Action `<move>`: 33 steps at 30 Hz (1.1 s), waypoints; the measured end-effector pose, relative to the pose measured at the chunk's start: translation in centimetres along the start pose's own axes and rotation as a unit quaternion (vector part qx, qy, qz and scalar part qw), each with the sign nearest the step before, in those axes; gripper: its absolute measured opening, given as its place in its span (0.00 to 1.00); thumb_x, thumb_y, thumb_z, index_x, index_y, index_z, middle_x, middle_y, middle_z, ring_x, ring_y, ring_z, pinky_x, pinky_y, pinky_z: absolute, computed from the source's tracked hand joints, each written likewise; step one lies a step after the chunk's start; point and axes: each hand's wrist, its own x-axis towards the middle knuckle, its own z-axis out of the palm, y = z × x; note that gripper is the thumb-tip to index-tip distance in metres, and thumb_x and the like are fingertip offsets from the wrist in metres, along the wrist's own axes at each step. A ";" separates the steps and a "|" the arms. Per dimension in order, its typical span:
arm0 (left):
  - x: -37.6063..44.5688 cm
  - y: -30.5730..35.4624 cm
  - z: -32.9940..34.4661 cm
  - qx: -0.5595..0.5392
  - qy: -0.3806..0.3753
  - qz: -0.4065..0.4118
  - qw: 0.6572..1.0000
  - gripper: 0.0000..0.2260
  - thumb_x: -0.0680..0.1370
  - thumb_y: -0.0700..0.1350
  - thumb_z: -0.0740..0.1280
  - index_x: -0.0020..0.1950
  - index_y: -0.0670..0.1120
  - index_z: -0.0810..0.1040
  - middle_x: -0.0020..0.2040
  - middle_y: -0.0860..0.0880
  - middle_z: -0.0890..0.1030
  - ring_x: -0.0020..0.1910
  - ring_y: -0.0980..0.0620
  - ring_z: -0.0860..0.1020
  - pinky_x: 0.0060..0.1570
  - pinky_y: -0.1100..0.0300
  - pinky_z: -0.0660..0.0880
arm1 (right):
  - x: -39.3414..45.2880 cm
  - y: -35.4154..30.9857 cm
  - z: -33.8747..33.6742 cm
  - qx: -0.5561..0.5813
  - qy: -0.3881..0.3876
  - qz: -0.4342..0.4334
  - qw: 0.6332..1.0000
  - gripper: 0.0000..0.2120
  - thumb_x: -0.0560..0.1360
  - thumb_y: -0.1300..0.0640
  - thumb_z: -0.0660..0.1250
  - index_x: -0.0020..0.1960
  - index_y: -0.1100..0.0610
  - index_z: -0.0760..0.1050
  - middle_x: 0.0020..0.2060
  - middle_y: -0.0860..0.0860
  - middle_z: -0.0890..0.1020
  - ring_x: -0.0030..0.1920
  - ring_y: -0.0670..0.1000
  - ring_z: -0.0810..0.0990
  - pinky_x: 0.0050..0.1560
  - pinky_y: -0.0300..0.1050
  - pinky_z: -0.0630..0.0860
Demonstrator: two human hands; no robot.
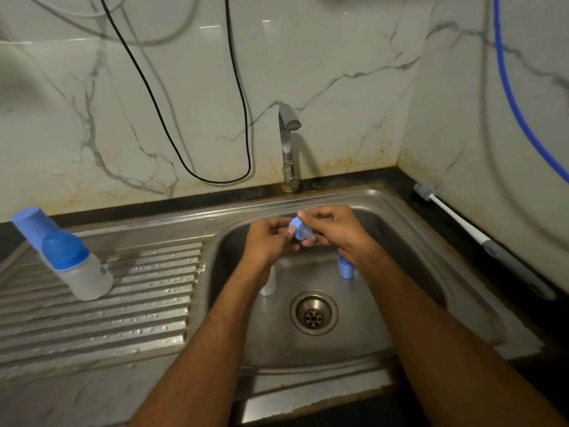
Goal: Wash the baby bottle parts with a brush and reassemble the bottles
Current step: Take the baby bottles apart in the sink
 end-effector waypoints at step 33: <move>0.6 -1.4 1.2 -0.104 0.121 -0.052 0.986 0.03 0.76 0.36 0.73 0.48 0.42 0.83 0.44 0.46 0.85 0.47 0.48 0.85 0.48 0.56 0.83 | 0.1 0.5 0.5 -0.128 0.006 -0.051 0.990 0.17 0.73 0.73 0.72 0.61 0.65 0.80 0.55 0.63 0.83 0.52 0.63 0.85 0.45 0.54 0.85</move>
